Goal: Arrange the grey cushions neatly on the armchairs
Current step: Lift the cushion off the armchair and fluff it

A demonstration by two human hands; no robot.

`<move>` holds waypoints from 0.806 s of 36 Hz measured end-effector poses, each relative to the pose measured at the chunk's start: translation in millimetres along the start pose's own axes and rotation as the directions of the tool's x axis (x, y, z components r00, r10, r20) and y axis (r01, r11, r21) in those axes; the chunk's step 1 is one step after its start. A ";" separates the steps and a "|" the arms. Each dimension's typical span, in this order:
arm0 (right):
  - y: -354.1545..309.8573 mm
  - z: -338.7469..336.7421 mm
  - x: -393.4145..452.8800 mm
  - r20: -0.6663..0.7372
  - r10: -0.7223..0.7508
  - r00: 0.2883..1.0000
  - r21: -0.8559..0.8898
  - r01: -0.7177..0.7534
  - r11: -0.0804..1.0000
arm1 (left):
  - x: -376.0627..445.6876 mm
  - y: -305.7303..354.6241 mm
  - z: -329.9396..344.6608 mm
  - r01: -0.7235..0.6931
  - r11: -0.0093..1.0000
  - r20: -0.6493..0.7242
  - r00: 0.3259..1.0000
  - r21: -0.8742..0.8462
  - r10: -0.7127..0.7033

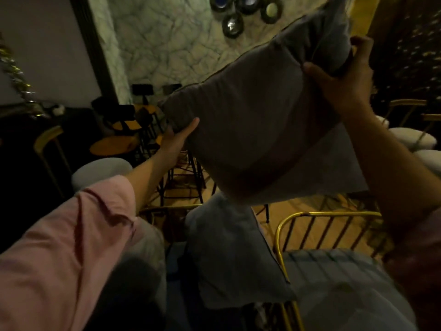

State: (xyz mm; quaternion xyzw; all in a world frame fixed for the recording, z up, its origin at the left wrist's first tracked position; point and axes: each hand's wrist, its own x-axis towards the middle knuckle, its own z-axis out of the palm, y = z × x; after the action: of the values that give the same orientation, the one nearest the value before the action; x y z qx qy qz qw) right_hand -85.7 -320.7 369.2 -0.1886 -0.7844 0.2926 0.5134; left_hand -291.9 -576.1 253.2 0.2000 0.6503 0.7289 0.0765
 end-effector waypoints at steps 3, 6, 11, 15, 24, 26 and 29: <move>-18.1 19.5 5.9 0.022 0.049 0.999 0.045 -0.050 0.998 | 2.4 13.3 -32.0 -0.051 0.998 -0.045 0.998 -0.030 0.049; -21.3 47.8 -1.7 0.098 0.131 0.987 0.102 -0.141 0.985 | 5.5 22.6 -65.2 -0.057 0.998 -0.123 0.991 -0.010 0.055; -11.9 116.9 -38.1 0.255 0.267 0.929 0.178 -0.316 0.932 | 0.4 22.9 -132.1 0.001 0.991 -0.278 0.960 0.137 0.038; 8.5 175.5 -82.4 0.412 0.360 0.837 0.154 -0.453 0.878 | -10.2 0.8 -172.2 0.133 0.967 -0.341 0.939 0.218 -0.052; 60.7 271.2 -166.1 0.636 0.478 0.606 -0.043 -0.590 0.806 | -37.1 -96.5 -232.2 0.368 0.885 -0.404 0.884 0.286 -0.237; 70.0 282.8 -184.5 0.671 0.441 0.596 -0.088 -0.527 0.846 | -44.2 -124.8 -230.9 0.425 0.814 -0.363 0.887 0.397 -0.285; 77.3 292.6 -219.2 0.830 0.364 0.424 -0.199 -0.383 0.902 | -73.3 -175.2 -218.4 0.423 0.657 -0.225 0.902 0.625 -0.368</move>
State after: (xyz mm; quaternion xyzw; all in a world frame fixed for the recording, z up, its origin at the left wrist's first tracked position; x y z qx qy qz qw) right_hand -265.9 -470.4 78.1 -0.1845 -0.8681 0.4607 -0.0132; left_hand -336.8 -778.7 51.5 0.0390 0.8949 0.4245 0.1320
